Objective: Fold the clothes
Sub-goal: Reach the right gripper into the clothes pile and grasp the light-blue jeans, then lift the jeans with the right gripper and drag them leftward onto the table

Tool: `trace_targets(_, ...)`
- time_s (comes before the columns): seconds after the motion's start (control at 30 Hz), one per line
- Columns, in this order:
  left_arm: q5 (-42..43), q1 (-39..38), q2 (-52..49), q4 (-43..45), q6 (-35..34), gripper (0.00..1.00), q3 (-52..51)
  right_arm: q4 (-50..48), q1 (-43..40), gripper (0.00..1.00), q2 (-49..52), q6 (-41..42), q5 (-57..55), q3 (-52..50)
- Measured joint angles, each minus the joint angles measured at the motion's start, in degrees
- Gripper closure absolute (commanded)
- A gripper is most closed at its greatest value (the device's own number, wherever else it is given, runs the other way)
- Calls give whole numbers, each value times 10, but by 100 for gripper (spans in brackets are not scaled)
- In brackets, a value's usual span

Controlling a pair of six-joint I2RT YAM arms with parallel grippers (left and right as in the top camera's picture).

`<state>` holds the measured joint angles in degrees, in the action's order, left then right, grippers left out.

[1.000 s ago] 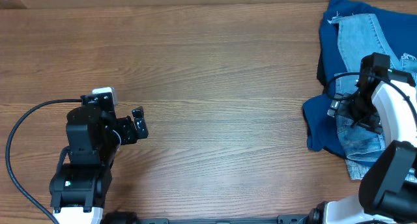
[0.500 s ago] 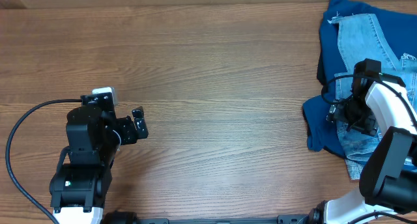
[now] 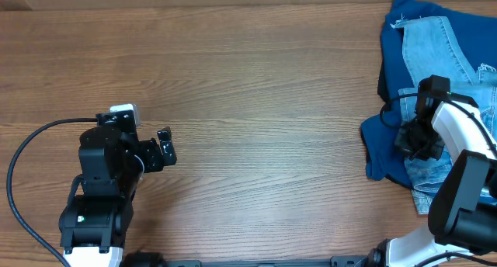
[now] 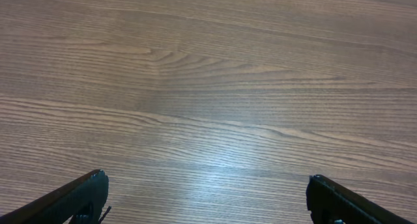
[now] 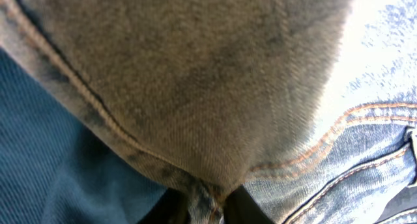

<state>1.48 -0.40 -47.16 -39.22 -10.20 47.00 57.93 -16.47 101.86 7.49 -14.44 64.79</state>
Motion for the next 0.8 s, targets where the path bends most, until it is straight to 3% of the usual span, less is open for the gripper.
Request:
trace_targets(0.2,0,0,0,0,0,0,0,97,11,96,-1,0,-5,72)
trace_targets(0.4,0,0,0,0,0,0,0,196,85,96,-28,-17,36,255)
trace_targets(0.57,0,0,0,0,0,0,0,202,227,96,-42,-24,99,365)
trace_targets(0.8,0,0,0,0,0,0,0,96,446,96,-42,-25,128,376)
